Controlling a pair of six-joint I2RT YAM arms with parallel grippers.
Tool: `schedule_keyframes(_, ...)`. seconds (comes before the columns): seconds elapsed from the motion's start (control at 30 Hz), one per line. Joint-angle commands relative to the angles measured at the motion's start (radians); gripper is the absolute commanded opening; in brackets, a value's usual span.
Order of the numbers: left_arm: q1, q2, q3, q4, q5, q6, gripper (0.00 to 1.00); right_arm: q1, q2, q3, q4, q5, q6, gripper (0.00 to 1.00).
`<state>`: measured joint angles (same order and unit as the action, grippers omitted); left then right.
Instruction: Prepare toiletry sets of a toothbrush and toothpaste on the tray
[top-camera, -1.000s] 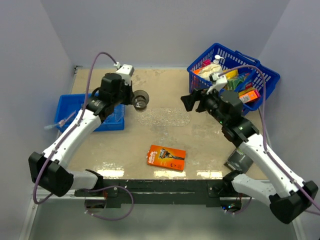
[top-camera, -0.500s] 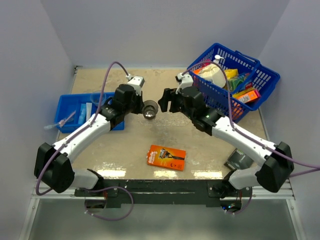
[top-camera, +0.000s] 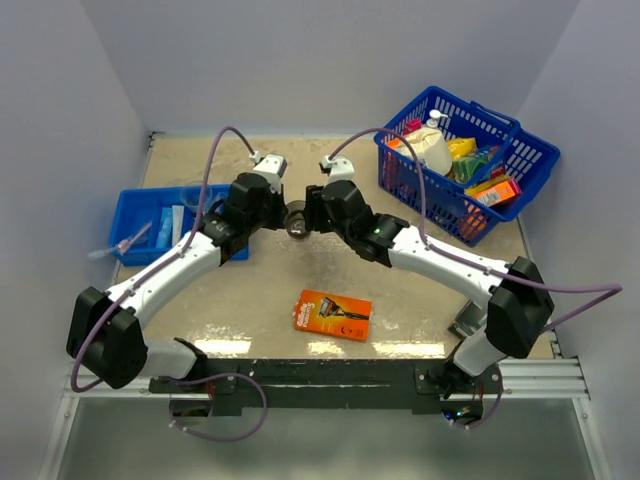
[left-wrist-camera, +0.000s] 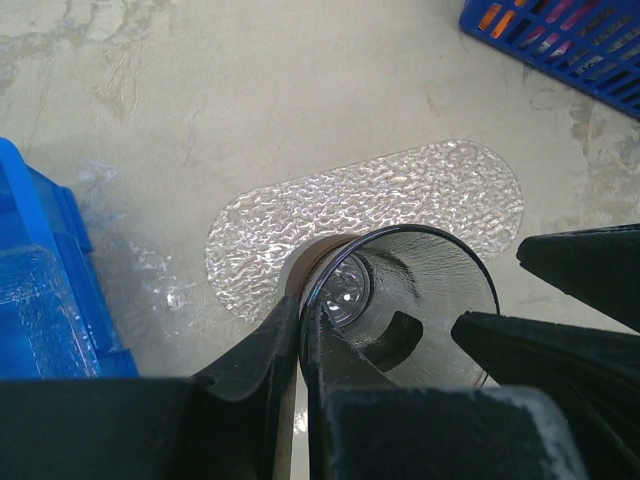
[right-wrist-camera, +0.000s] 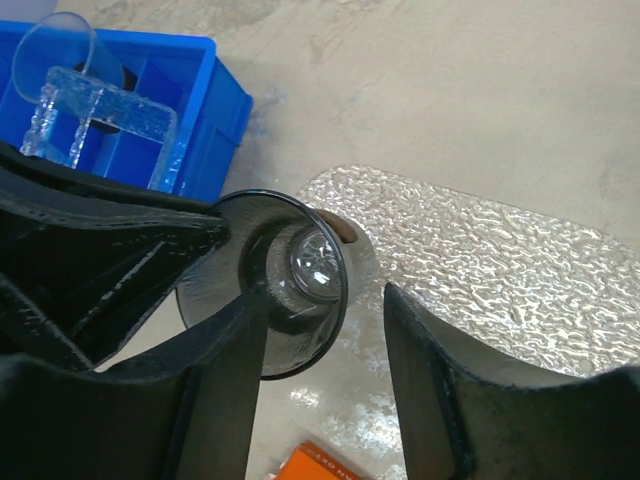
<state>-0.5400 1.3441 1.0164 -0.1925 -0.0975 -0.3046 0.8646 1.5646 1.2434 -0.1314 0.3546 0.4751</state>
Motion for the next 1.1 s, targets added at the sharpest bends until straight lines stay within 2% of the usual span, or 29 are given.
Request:
schedule_keyframes(0.0,-0.008,-0.063,0.008,0.140,-0.018,-0.028,0.00,0.002,0.008,0.045,-0.004,0.055,0.034,0.49)
schedule_keyframes(0.33,-0.017,-0.063,-0.004,0.165,0.027,-0.022,0.00,0.001,0.051,0.056,-0.008,0.053,0.042,0.36)
schedule_keyframes(0.43,-0.020,-0.065,-0.004,0.169,0.051,-0.008,0.00,0.001,0.054,0.056,-0.005,0.049,0.048,0.25)
schedule_keyframes(0.57,-0.026,-0.068,-0.006,0.177,0.120,0.005,0.00,0.001,0.057,0.053,-0.008,0.046,0.057,0.00)
schedule_keyframes(0.63,-0.026,-0.066,-0.003,0.176,0.159,0.015,0.00,0.001,0.057,0.053,-0.016,0.049,0.050,0.00)
schedule_keyframes(0.67,-0.025,-0.068,-0.001,0.176,0.166,0.019,0.05,0.001,0.054,0.051,-0.023,0.063,0.037,0.00)
schedule_keyframes(0.7,-0.026,-0.069,0.002,0.174,0.173,0.022,0.18,0.001,0.051,0.050,-0.027,0.067,0.031,0.00)
schedule_keyframes(0.77,-0.025,-0.077,0.005,0.171,0.185,0.035,0.34,-0.001,0.035,0.042,-0.031,0.081,0.001,0.00)
schedule_keyframes(0.8,-0.025,-0.080,0.005,0.169,0.189,0.041,0.47,-0.003,0.031,0.041,-0.033,0.081,-0.012,0.00)
schedule_keyframes(0.9,-0.025,-0.083,0.014,0.153,0.222,0.074,0.64,-0.019,0.006,0.028,-0.033,0.037,-0.068,0.00)
schedule_keyframes(0.97,-0.025,-0.086,0.022,0.137,0.242,0.096,0.67,-0.035,-0.006,0.018,-0.031,0.006,-0.104,0.00)
schedule_keyframes(1.07,-0.023,-0.083,0.036,0.107,0.277,0.134,0.71,-0.065,-0.037,-0.015,-0.004,-0.129,-0.179,0.00)
